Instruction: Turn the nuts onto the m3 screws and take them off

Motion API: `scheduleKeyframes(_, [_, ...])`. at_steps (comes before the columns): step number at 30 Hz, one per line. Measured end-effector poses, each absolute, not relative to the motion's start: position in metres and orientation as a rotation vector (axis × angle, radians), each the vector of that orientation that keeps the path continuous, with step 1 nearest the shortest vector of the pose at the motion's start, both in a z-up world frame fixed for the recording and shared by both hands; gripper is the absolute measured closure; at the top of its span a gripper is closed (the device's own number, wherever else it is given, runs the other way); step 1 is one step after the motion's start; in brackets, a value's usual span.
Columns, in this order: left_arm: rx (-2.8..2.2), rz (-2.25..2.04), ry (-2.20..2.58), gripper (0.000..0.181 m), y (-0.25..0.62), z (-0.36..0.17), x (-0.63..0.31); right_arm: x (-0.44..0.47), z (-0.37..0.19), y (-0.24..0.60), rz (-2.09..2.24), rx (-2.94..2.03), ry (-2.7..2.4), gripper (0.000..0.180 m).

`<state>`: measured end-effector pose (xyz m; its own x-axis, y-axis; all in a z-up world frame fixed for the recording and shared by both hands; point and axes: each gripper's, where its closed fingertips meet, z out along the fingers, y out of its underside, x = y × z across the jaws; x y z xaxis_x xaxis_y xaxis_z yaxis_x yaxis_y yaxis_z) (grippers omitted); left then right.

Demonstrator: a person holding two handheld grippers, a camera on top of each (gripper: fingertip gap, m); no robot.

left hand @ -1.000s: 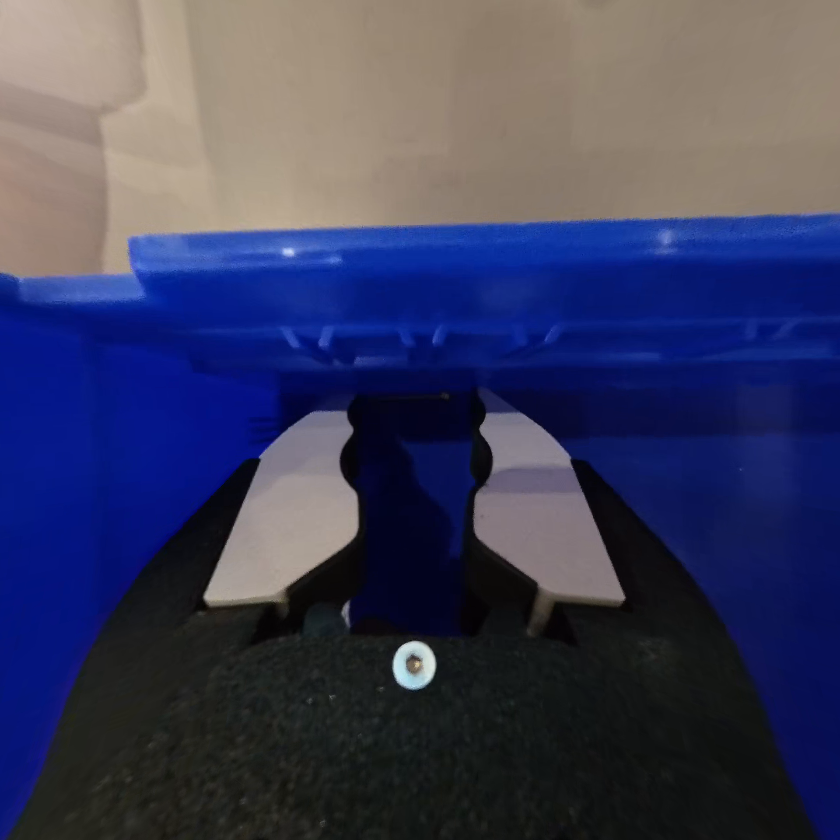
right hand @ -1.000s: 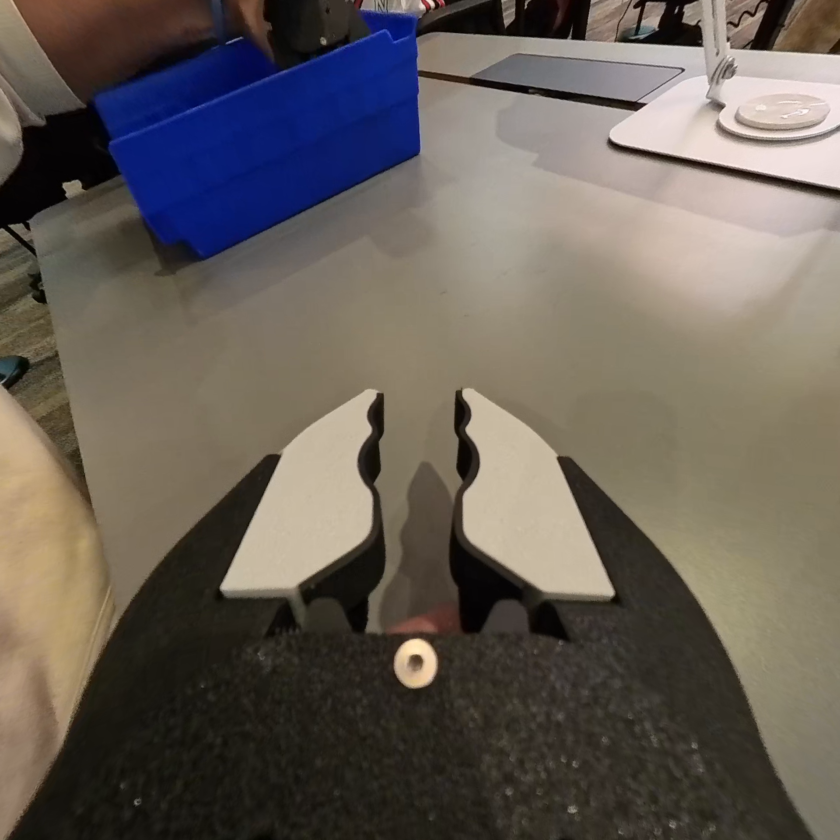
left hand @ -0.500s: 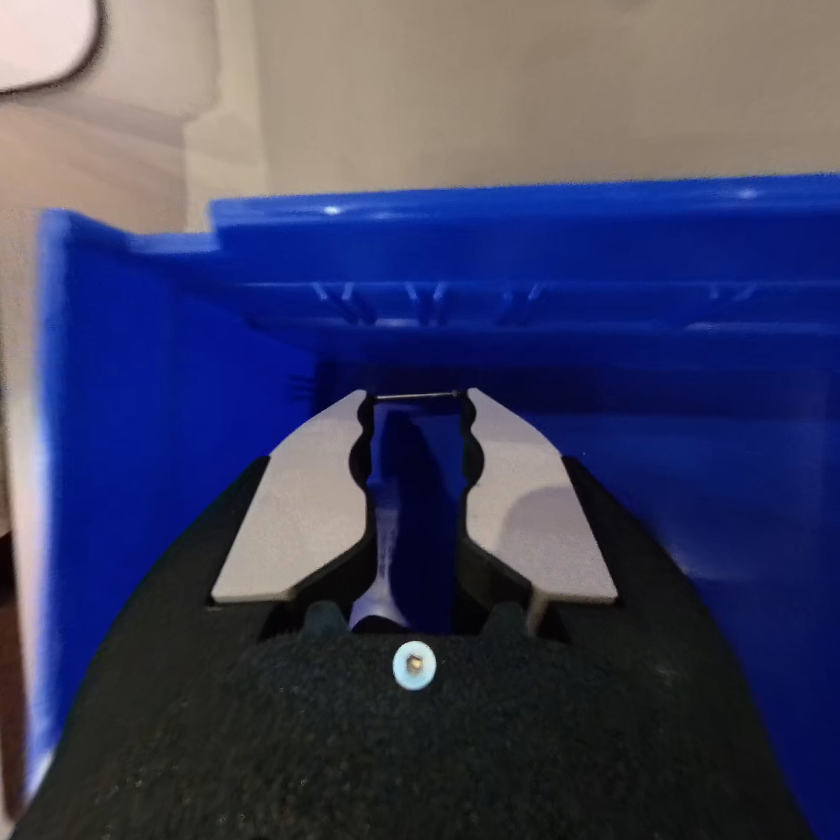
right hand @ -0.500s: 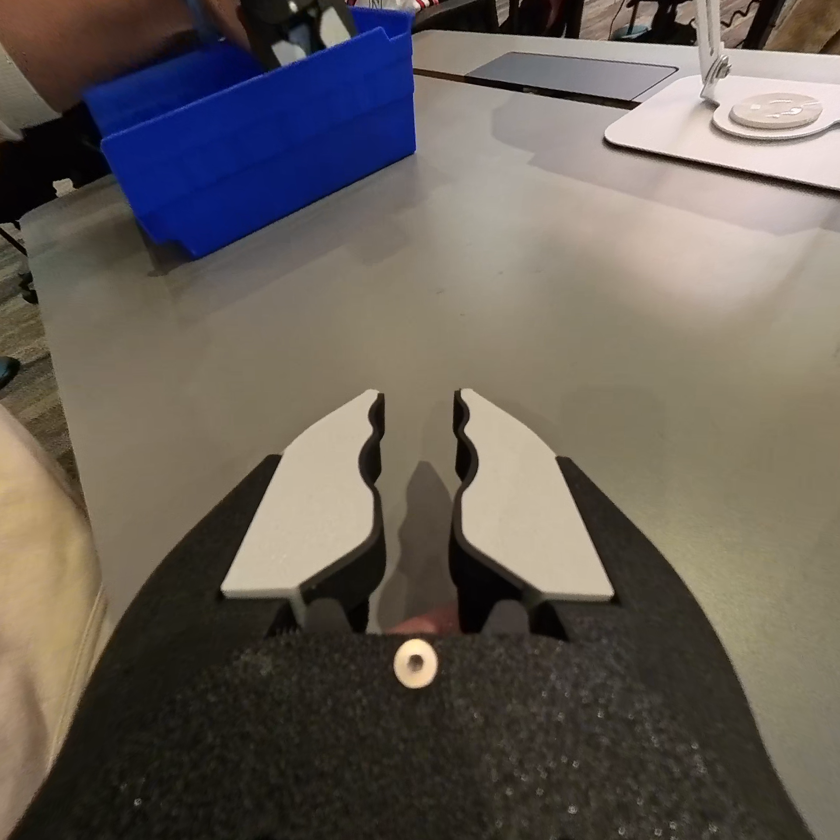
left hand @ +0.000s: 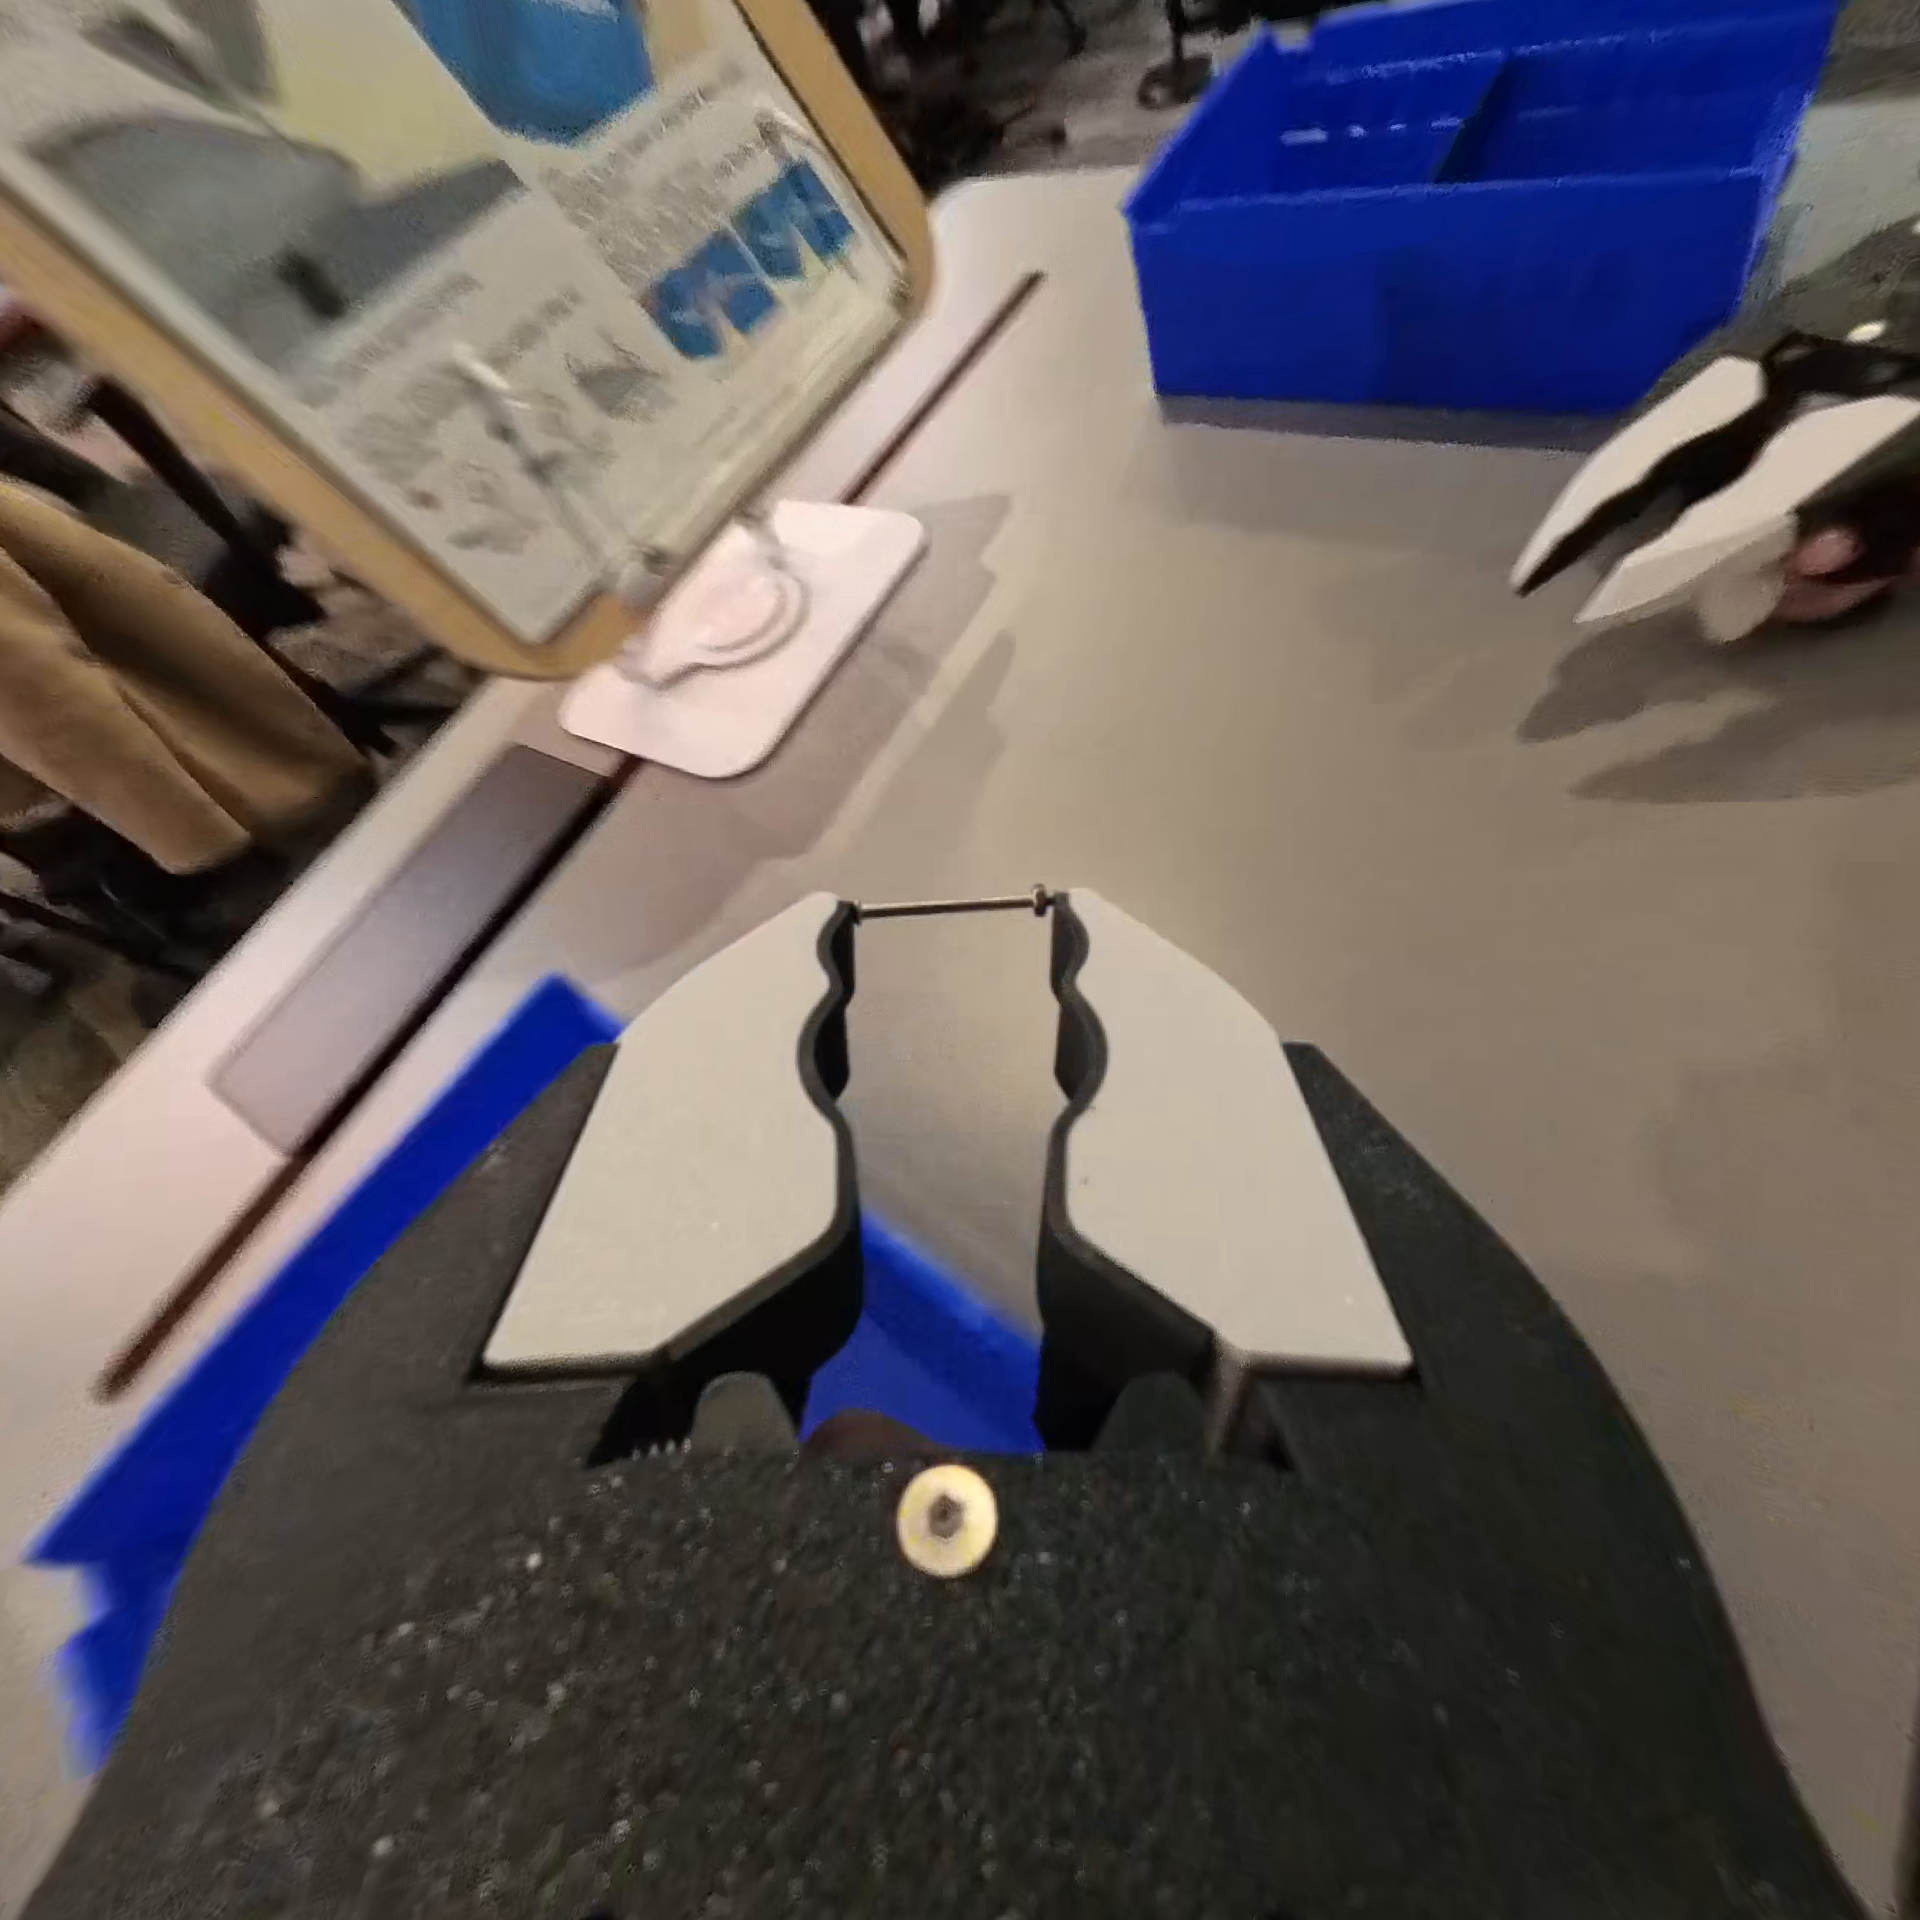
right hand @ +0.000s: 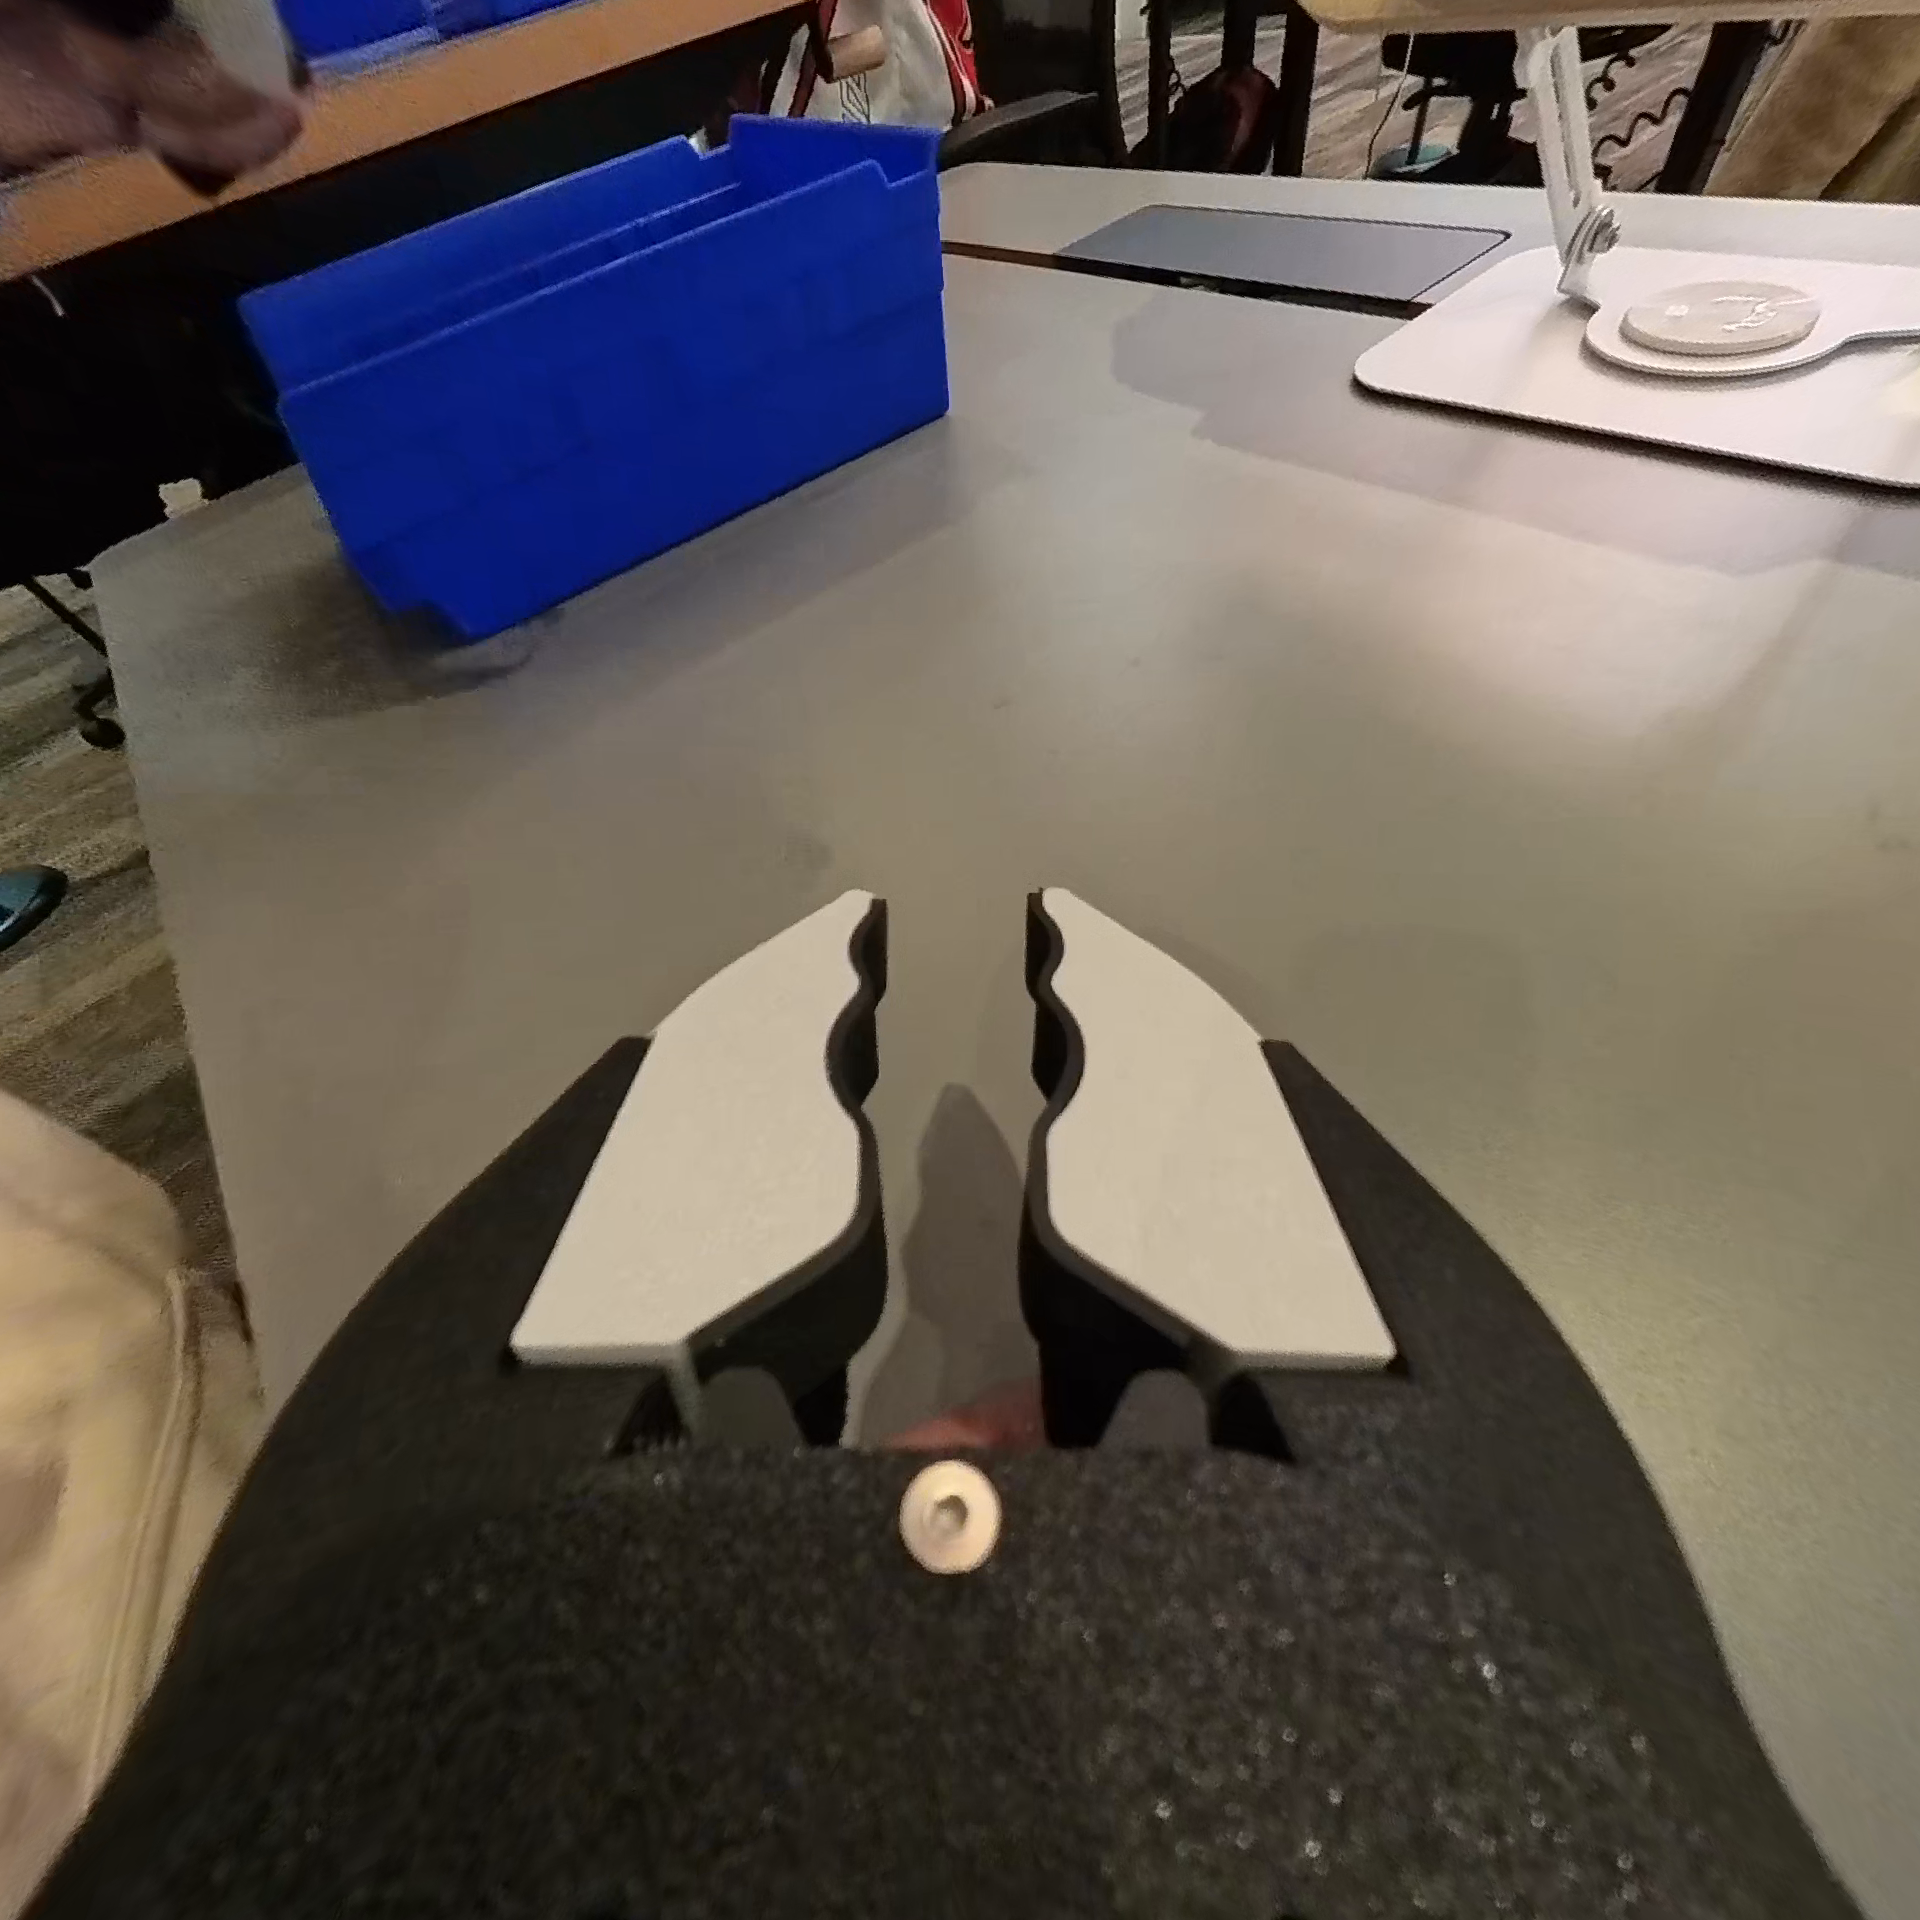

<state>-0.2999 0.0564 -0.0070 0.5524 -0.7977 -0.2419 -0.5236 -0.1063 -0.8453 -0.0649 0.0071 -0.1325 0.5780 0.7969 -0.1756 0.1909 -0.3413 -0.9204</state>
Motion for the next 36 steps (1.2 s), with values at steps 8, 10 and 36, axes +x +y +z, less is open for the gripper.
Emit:
scheduleKeyframes(8, [-2.092, -0.376, 1.132, 0.145, 0.041, -0.122, -0.151, -0.061, -0.128, 0.009, 0.805, -1.826, -0.766, 0.155])
scheduleKeyframes(10, [-2.191, -0.402, 1.133, 0.145, 0.046, -0.149, -0.134, -0.060, -0.127, 0.009, 0.815, -1.822, -0.750, 0.155])
scheduleKeyframes(36, [-1.770, -0.439, 1.872, 0.132, 0.033, -0.152, -0.148, -0.056, -0.119, 0.005, 0.940, -1.781, -0.717, 0.157])
